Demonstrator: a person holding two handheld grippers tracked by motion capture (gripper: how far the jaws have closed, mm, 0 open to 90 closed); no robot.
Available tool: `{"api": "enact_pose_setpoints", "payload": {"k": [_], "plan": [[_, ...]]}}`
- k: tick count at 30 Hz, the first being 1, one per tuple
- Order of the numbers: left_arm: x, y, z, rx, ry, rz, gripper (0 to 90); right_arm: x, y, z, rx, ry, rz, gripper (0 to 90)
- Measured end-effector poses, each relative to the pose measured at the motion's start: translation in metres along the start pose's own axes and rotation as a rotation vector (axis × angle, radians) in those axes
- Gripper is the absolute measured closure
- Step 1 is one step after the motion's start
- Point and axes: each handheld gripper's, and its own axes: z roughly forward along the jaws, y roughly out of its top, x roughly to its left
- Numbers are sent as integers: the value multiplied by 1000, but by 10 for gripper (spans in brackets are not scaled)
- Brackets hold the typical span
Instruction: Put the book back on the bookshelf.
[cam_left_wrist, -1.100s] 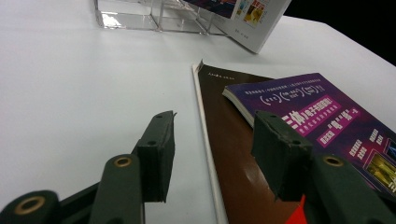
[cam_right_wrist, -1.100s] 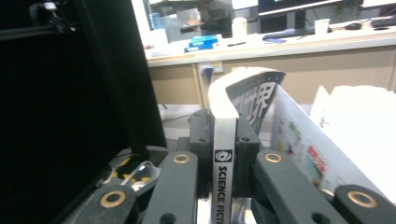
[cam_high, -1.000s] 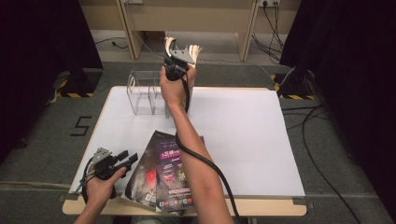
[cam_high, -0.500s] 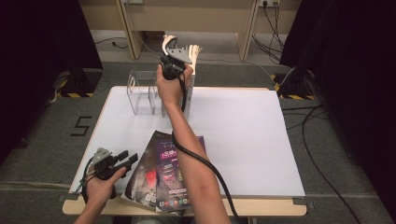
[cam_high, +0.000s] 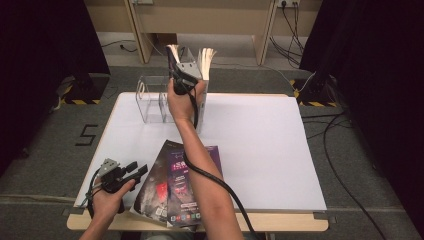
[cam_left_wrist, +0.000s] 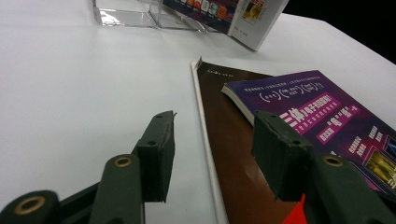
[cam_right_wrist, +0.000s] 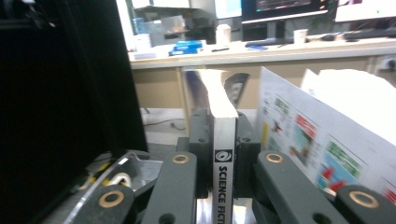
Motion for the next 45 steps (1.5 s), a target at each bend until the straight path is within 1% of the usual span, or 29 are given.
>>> {"api": "enact_pose_setpoints", "payload": {"k": [1, 4, 9, 10, 11, 12, 13, 15, 16, 17, 18, 20, 21, 22, 25, 28, 31, 33, 35, 37, 39, 41, 45], "plan": [[0, 0, 0, 1, -1, 0, 486, 0, -2, -2, -1, -12, -14, 819], [-1, 0, 1, 3, -3, 2, 486, 1, -5, -7, 15, -33, -35, 814], [-2, 0, 0, 5, -3, 8, 486, -2, -5, -12, 57, -61, -40, 790], [-2, 0, 0, 5, -3, 6, 486, -4, -5, -13, 69, -72, -34, 775], [-2, 0, 0, 4, -3, 7, 486, -6, -4, -13, 78, -69, -24, 765], [-2, 0, 1, 2, -2, 4, 486, -7, -4, -14, 75, -65, -17, 757], [-2, 0, 1, 3, -2, 4, 485, -9, -3, -15, 78, -66, -22, 753], [-2, 0, 1, 3, -3, 5, 486, -11, -2, -16, 87, -45, -3, 750], [-3, 0, 1, 3, -4, 5, 486, -12, -2, -16, 89, -45, -8, 746], [-3, 0, 1, 4, -3, 6, 486, -12, -1, -16, 104, -39, 2, 740], [-3, 0, 1, 5, -3, 6, 486, -13, 0, -16, 106, -30, 5, 741], [-3, 0, 1, 4, -3, 5, 486, -13, 1, -15, 131, -39, -2, 743], [-3, 0, 1, 3, -3, 6, 486, -13, 1, -16, 130, -42, 6, 756], [-3, 0, 1, 3, -3, 6, 486, -13, 1, -17, 140, -45, 12, 762], [-3, 0, 1, 3, -3, 6, 486, -15, 5, -17, 158, -29, 43, 758], [-3, 0, 1, 2, -4, 5, 485, -16, 9, -15, 189, -19, 64, 754], [-4, 0, 1, 1, -4, 6, 486, -16, 13, -12, 235, -23, 65, 795], [-4, 0, 1, 1, -4, 7, 486, -17, 15, -11, 256, -28, 77, 811], [-4, 0, 1, 3, -4, 9, 486, -19, 17, -10, 284, -18, 105, 821], [-4, 0, 2, 4, -5, 10, 486, -20, 19, -10, 299, -3, 126, 825], [-5, 0, 2, 4, -6, 13, 485, -22, 20, -10, 298, 7, 148, 827], [-5, 0, 2, 3, -6, 13, 486, -21, 19, -11, 276, 11, 147, 828], [-4, 0, 2, 4, -6, 9, 486, -19, 17, -14, 223, 29, 121, 830]]}}
